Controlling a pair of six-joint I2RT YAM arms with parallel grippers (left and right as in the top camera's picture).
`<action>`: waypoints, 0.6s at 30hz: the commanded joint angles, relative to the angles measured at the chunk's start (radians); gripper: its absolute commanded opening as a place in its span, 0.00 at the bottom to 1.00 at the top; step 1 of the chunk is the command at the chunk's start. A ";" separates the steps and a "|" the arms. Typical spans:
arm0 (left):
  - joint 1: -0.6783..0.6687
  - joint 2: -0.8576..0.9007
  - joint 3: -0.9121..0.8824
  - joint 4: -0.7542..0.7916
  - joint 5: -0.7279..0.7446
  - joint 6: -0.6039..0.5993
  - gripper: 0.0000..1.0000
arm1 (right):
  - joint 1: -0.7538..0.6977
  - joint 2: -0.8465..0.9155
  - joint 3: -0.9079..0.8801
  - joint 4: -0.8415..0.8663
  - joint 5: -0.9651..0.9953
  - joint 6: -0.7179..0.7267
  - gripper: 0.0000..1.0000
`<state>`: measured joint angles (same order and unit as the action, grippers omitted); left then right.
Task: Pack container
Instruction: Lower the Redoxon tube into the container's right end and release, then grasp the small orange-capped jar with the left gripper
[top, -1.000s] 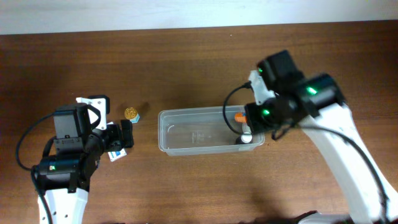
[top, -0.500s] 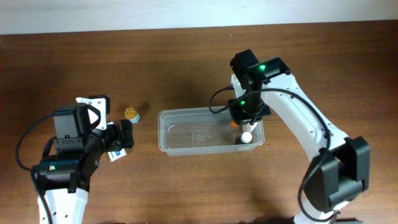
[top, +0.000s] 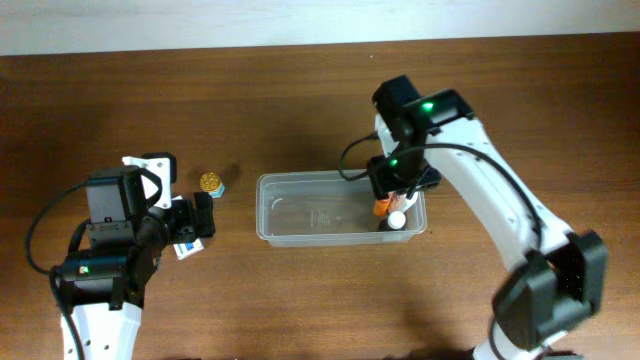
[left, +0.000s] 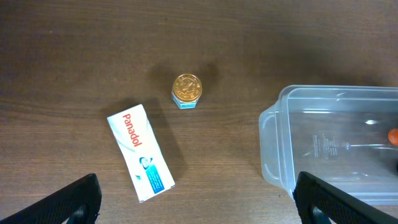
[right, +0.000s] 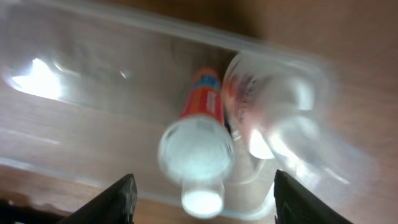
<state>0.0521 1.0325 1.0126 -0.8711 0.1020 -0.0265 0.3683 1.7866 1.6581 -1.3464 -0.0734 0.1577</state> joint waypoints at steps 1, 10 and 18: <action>0.003 0.025 0.048 0.010 -0.014 -0.007 0.99 | -0.019 -0.217 0.105 0.002 0.068 0.005 0.69; 0.003 0.454 0.279 0.010 -0.027 -0.006 0.99 | -0.320 -0.438 0.119 -0.101 0.085 0.015 0.89; -0.010 0.810 0.322 0.117 -0.028 -0.006 0.99 | -0.437 -0.378 0.114 -0.179 0.078 -0.031 0.89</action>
<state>0.0517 1.7634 1.3186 -0.7757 0.0746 -0.0265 -0.0582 1.3941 1.7771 -1.5208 0.0002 0.1493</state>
